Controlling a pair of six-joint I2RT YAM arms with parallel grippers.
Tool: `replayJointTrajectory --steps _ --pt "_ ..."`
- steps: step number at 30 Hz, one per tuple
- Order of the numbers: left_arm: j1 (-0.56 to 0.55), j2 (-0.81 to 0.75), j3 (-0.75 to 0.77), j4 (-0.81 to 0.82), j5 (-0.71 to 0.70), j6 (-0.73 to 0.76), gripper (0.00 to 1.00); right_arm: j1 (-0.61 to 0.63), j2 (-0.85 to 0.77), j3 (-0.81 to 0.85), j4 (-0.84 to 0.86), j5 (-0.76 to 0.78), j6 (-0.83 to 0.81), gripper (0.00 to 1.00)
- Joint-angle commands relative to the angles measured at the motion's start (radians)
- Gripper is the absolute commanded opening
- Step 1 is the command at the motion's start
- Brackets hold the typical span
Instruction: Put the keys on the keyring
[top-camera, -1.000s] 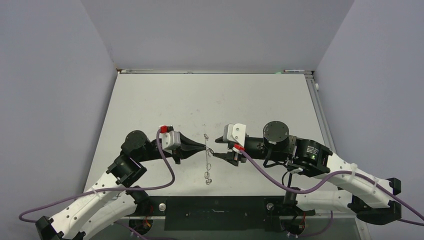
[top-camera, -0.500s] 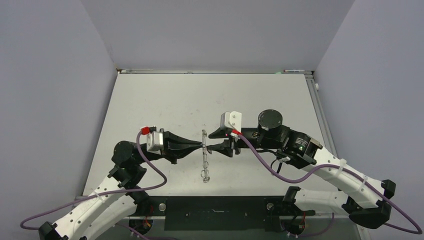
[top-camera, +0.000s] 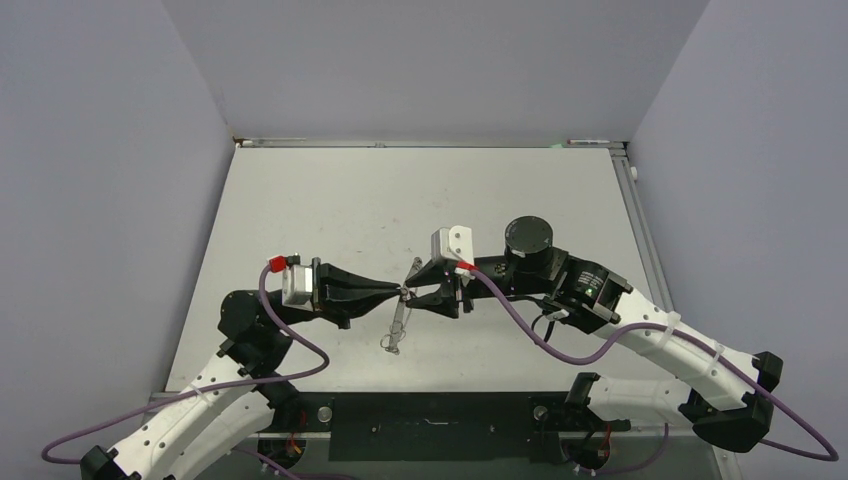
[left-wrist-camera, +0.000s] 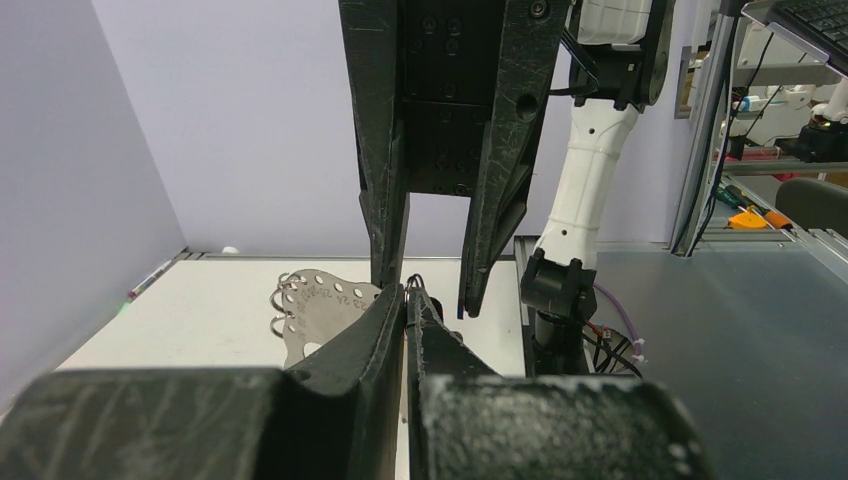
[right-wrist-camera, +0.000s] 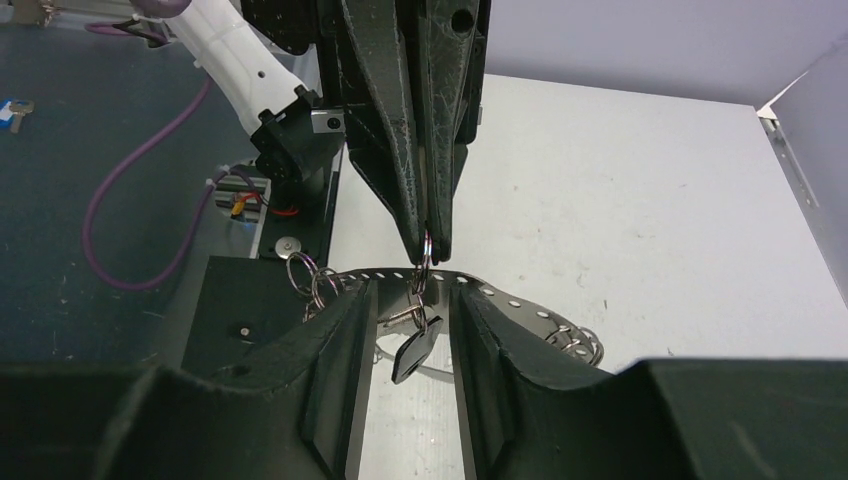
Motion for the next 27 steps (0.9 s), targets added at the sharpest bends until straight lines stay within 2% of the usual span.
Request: replayJointTrajectory --steps 1,9,27 --pt "0.006 -0.005 0.011 0.078 0.006 -0.015 0.0 -0.004 -0.011 0.03 0.078 -0.041 0.011 0.33" --pt "0.006 -0.007 0.01 0.079 0.005 -0.013 0.0 -0.015 -0.056 -0.01 0.149 0.014 0.04 0.3" --pt "0.009 -0.014 0.007 0.079 0.0 -0.011 0.0 -0.021 -0.022 -0.029 0.166 -0.024 0.056 0.27"
